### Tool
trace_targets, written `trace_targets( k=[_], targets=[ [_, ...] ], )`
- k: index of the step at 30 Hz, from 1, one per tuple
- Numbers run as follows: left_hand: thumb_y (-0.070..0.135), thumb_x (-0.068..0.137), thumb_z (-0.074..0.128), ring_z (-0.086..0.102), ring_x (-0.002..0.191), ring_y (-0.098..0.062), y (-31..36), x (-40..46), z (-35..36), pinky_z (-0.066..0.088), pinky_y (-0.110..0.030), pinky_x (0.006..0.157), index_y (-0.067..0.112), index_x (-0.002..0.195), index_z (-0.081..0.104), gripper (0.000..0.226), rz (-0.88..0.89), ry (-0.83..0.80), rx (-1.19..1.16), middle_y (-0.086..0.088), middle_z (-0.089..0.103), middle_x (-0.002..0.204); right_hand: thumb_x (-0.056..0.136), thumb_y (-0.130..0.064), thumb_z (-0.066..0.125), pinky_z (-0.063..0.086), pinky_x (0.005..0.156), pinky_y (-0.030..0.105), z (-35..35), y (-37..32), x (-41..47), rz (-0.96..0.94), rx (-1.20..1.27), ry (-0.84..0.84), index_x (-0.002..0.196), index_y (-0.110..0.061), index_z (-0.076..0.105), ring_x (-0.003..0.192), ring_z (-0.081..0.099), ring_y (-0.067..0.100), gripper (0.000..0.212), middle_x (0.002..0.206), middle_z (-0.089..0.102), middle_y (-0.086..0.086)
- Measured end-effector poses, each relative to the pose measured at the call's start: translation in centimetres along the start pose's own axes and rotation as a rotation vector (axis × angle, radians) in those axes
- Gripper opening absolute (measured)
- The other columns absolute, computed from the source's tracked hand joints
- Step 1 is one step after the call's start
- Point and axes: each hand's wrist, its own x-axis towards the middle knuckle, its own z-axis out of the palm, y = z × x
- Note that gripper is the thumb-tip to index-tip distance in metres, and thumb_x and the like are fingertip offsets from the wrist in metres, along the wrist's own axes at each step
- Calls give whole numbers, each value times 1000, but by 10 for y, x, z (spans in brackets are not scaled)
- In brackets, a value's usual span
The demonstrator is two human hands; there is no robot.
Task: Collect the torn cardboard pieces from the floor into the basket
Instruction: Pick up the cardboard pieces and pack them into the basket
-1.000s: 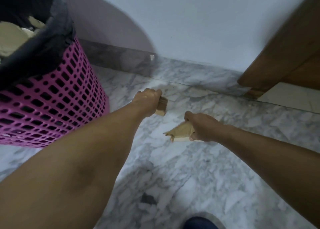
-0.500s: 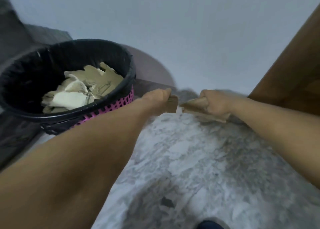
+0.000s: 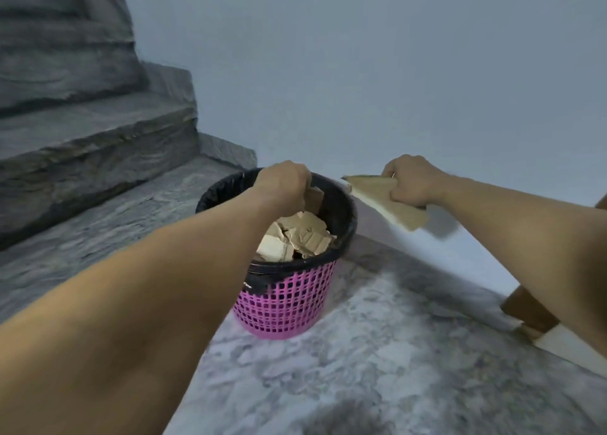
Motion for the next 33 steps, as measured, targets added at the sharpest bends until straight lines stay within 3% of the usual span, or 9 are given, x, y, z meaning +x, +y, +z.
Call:
trace_targets(
  k=[7,10,13,16,19,21,23,27,33],
  targets=[
    [13,84,65,65,93,-27,-79,-16,1,55,-36,79,22,107,75,26,-230,2,3,-7,70,106,81,-7,62,48,74,30,15,-67,36,-61,41,-1,109,-7,67,94,56,23,28,109,65,9],
    [15,86,64,64,81,-26,-95,-6,22,52,-34,68,18,102,75,20,-333,-3,-21,-7,70,96,81,-8,62,57,72,36,36,-81,57,-56,76,-5,101,-5,66,91,62,30,21,97,65,11],
    [15,89,63,63,76,-26,-100,8,50,48,-32,62,12,97,74,15,-381,10,-39,-10,70,90,83,-9,63,47,55,29,59,-89,72,-67,26,14,88,-8,56,74,58,26,8,76,54,5],
    [21,90,60,63,88,-30,-99,20,78,47,-34,69,9,104,69,21,-399,-73,-21,-12,68,103,86,-12,64,43,61,31,84,-88,83,-79,-95,29,82,-11,49,72,53,23,16,83,56,6],
    [55,90,48,53,117,-34,-96,27,101,45,-39,93,9,128,55,60,-454,-299,-144,-13,56,131,91,-22,62,41,53,27,104,-82,90,-75,-78,-106,70,-10,54,61,54,19,25,75,61,6],
    [84,64,42,24,143,-38,-97,27,109,27,-49,114,16,150,27,111,-418,-464,-239,-15,23,158,95,-27,57,40,56,29,110,-80,90,-96,-29,-190,85,-5,62,63,55,20,25,79,64,8],
    [95,34,50,2,149,-34,-97,22,113,14,-54,119,30,155,5,144,-362,-614,-241,-6,-6,163,90,-36,64,47,64,31,114,-79,90,-115,16,-301,110,-5,61,78,60,23,37,105,67,11],
    [77,38,78,-4,149,-30,-103,15,120,18,-53,118,39,150,-14,149,-334,-783,-85,5,-19,161,56,-54,88,55,90,36,124,-83,83,-112,65,-543,125,-14,58,96,66,22,86,108,69,0],
    [50,62,84,19,146,-35,-98,17,125,37,-49,109,32,151,-17,136,-325,-805,17,-5,-3,163,76,-19,78,59,78,36,144,-92,82,-101,-75,-580,128,-7,54,91,66,25,58,105,64,7]
  ],
)
